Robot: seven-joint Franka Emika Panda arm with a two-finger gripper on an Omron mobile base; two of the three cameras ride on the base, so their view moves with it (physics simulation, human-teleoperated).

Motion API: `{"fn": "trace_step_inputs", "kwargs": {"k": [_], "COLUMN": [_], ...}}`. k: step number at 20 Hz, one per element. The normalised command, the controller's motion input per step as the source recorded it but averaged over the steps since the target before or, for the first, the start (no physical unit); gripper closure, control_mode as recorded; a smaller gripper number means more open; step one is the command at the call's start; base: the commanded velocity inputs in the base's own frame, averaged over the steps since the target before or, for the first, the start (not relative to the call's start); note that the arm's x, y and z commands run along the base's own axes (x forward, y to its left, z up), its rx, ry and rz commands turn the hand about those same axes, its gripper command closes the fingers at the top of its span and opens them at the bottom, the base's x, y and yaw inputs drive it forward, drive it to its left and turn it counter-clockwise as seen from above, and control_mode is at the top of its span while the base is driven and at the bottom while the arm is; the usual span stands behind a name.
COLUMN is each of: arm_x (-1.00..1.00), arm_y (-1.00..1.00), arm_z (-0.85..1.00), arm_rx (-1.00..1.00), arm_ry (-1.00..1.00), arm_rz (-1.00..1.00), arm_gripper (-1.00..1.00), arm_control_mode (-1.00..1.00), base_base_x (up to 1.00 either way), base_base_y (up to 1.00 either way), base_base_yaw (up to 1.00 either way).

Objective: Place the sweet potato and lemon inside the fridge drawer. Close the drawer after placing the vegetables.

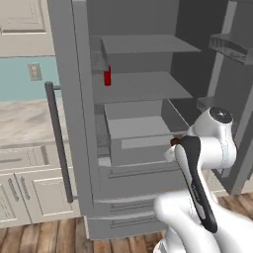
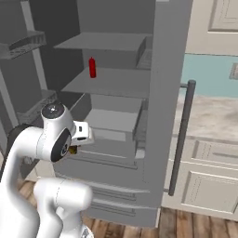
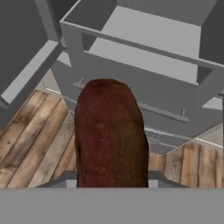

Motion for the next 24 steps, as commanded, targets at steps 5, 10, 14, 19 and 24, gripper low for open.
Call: {"fn": "trace_step_inputs", "kwargs": {"k": [5,10,14,19,24], "arm_x": [0.00,0.00,0.00,0.06,0.65], "arm_y": [0.00,0.00,0.00,-0.12,-0.35], "arm_z": [0.00,0.00,0.00,0.00,0.00], "arm_rx": [0.00,0.00,0.00,0.02,0.06], "arm_ry": [0.00,0.00,0.00,0.00,0.08], "arm_rz": [0.00,0.00,0.00,0.00,0.06], "arm_gripper": [1.00,1.00,1.00,1.00,1.00], "arm_control_mode": [1.00,1.00,1.00,-1.00,-1.00], "base_base_x": [0.57,0.57,0.41,0.14,0.00], "base_base_y": [-0.23,-0.20,-0.14,-0.08,0.00], "base_base_yaw": [0.10,0.06,0.02,0.00,0.00]}}
